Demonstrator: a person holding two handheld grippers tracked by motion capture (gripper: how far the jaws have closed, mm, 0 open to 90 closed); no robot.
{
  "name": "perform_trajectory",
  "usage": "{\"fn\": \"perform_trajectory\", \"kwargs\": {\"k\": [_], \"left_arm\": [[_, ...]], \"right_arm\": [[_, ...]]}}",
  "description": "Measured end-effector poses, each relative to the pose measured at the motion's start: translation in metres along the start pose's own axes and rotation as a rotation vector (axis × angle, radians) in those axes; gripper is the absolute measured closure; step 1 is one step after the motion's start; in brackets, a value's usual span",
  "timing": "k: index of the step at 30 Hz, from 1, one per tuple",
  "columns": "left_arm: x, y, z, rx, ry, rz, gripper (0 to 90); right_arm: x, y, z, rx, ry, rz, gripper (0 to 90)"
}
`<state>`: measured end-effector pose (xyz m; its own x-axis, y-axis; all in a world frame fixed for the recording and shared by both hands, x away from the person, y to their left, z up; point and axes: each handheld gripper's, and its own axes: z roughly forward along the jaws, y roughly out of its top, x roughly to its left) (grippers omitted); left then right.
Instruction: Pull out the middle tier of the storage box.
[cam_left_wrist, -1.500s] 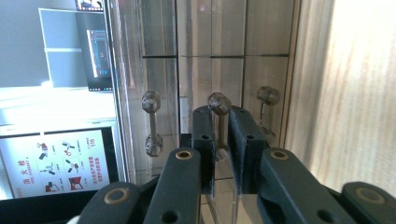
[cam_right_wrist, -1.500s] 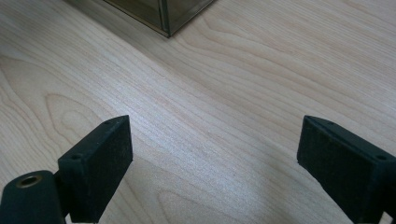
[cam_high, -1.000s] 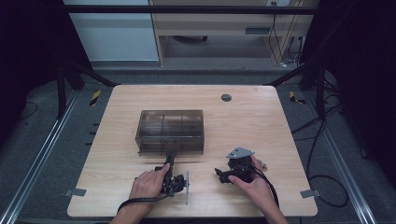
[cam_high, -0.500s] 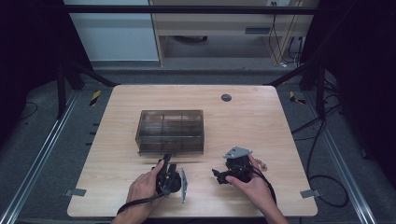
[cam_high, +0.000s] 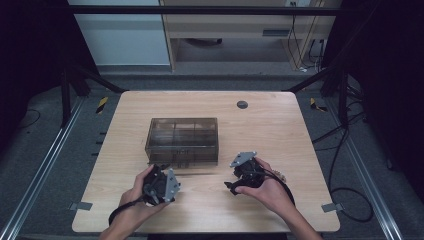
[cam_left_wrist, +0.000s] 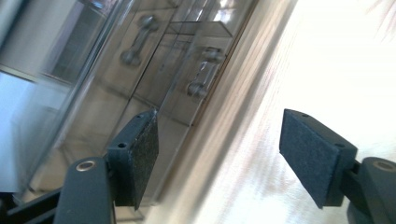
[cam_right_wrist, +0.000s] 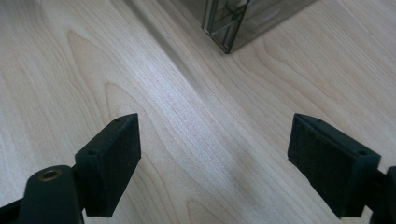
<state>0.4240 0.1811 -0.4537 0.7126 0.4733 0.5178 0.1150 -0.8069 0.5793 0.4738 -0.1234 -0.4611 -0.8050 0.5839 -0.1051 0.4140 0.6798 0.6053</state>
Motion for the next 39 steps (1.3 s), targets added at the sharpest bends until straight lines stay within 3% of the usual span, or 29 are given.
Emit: {"fn": "perform_trajectory", "kwargs": {"k": [5,7,11,13,19,22,30,39], "left_arm": [[0.023,-0.013,-0.012,-0.008,-0.016,-0.002,26.9],[0.031,-0.017,-0.016,-0.019,-0.031,-0.017,25.9],[0.046,-0.025,-0.021,-0.019,-0.049,-0.009,25.9],[0.054,-0.029,-0.023,-0.025,-0.063,-0.027,26.2],[0.072,-0.041,-0.022,0.015,-0.124,-0.064,34.4],[0.078,-0.044,-0.018,0.049,-0.169,-0.065,39.9],[0.089,-0.052,-0.004,0.122,-0.206,-0.087,51.1],[0.095,-0.051,0.002,0.122,-0.259,-0.097,62.2]], "right_arm": [[-0.001,0.013,-0.007,0.029,-0.01,-0.061,21.6],[-0.003,0.019,-0.01,0.034,-0.009,-0.076,25.2],[-0.006,0.031,-0.015,0.051,0.005,-0.108,35.4],[-0.006,0.036,-0.017,0.056,0.016,-0.134,39.1],[-0.004,0.049,-0.016,0.07,0.04,-0.195,53.5],[-0.002,0.054,-0.012,0.083,0.049,-0.217,59.2],[-0.009,0.064,0.0,0.122,0.06,-0.233,71.3],[-0.015,0.069,0.005,0.145,0.077,-0.261,77.9]]}}
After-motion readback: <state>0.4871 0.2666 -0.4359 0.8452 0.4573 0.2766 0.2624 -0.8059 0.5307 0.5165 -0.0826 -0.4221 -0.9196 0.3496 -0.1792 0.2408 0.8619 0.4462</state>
